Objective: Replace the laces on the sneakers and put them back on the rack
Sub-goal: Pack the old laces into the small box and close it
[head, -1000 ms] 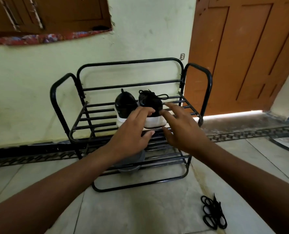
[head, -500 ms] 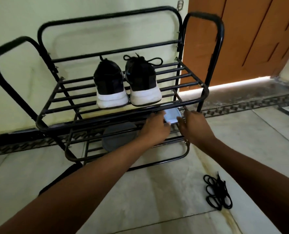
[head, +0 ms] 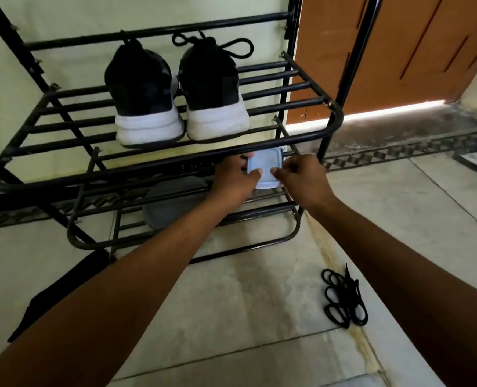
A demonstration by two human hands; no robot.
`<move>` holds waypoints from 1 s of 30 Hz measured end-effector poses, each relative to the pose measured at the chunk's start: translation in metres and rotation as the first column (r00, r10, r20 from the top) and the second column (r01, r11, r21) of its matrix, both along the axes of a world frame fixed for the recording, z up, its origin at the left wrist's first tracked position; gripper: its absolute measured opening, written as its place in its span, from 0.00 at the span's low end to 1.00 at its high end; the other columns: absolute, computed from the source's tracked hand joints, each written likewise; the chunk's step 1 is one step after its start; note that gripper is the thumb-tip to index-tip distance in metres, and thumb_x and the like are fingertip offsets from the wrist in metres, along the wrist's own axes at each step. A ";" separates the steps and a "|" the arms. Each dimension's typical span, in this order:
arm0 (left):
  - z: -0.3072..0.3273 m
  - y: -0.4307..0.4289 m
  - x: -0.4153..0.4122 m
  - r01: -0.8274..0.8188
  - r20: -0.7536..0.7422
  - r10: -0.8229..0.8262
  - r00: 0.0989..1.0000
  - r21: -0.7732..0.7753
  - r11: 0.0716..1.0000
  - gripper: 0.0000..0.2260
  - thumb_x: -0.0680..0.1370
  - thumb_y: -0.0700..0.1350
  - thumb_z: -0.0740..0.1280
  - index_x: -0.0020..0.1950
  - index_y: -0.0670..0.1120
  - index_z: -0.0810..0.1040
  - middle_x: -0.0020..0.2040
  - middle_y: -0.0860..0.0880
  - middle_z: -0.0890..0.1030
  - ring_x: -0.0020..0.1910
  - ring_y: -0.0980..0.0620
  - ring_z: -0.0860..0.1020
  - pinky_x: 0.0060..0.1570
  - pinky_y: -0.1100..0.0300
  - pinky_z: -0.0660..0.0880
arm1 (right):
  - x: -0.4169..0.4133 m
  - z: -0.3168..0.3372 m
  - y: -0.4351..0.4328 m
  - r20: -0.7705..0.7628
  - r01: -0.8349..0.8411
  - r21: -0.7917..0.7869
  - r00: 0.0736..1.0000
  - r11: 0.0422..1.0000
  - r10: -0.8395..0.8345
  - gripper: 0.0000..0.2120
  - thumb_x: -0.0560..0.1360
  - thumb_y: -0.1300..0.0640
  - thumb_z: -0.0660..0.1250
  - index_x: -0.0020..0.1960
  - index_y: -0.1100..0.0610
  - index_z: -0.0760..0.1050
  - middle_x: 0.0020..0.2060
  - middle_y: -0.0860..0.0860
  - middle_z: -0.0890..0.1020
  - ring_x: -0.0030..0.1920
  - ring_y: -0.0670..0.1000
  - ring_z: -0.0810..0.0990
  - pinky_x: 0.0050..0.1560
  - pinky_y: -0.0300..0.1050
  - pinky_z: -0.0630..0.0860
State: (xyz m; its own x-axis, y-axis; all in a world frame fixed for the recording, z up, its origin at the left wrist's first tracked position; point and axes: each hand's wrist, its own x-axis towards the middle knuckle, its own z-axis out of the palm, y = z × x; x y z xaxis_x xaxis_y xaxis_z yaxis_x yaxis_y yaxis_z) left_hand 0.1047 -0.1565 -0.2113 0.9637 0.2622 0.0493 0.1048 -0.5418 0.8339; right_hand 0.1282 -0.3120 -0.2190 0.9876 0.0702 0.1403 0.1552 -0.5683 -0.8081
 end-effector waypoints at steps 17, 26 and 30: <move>-0.048 0.028 -0.211 -0.317 -0.320 -0.086 0.944 -0.947 0.041 0.27 0.84 0.59 0.53 0.60 0.45 0.86 0.59 0.39 0.83 0.54 0.43 0.83 0.55 0.47 0.78 | -0.207 -0.042 0.036 -0.176 -0.213 0.164 0.954 0.963 0.241 0.12 0.74 0.49 0.76 0.39 0.50 0.74 0.29 0.42 0.79 0.31 0.42 0.78 0.33 0.33 0.70; -0.063 0.042 -0.257 -0.383 -0.402 -0.070 0.913 -0.903 0.194 0.23 0.82 0.56 0.59 0.64 0.39 0.80 0.50 0.38 0.81 0.42 0.44 0.80 0.44 0.50 0.76 | -0.208 -0.046 0.049 -0.212 -0.411 0.074 0.884 0.909 0.417 0.25 0.60 0.48 0.85 0.55 0.45 0.81 0.47 0.42 0.80 0.44 0.43 0.80 0.39 0.30 0.71; -0.064 0.045 -0.263 -0.362 -0.376 0.017 0.926 -0.877 0.315 0.23 0.76 0.53 0.63 0.61 0.37 0.80 0.49 0.37 0.82 0.43 0.44 0.81 0.43 0.51 0.79 | -0.206 -0.042 0.056 -0.238 -0.403 0.073 0.881 0.912 0.408 0.20 0.56 0.51 0.87 0.42 0.48 0.81 0.39 0.46 0.83 0.39 0.44 0.80 0.35 0.31 0.72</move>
State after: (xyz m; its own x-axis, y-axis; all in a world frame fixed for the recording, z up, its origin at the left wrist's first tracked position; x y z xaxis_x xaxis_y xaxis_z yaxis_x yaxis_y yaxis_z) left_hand -0.1581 -0.1116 -0.2749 0.8030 0.1462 -0.5778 0.3794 0.6223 0.6847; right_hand -0.0781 -0.2555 -0.2615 0.8769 0.4715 -0.0938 0.1662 -0.4804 -0.8612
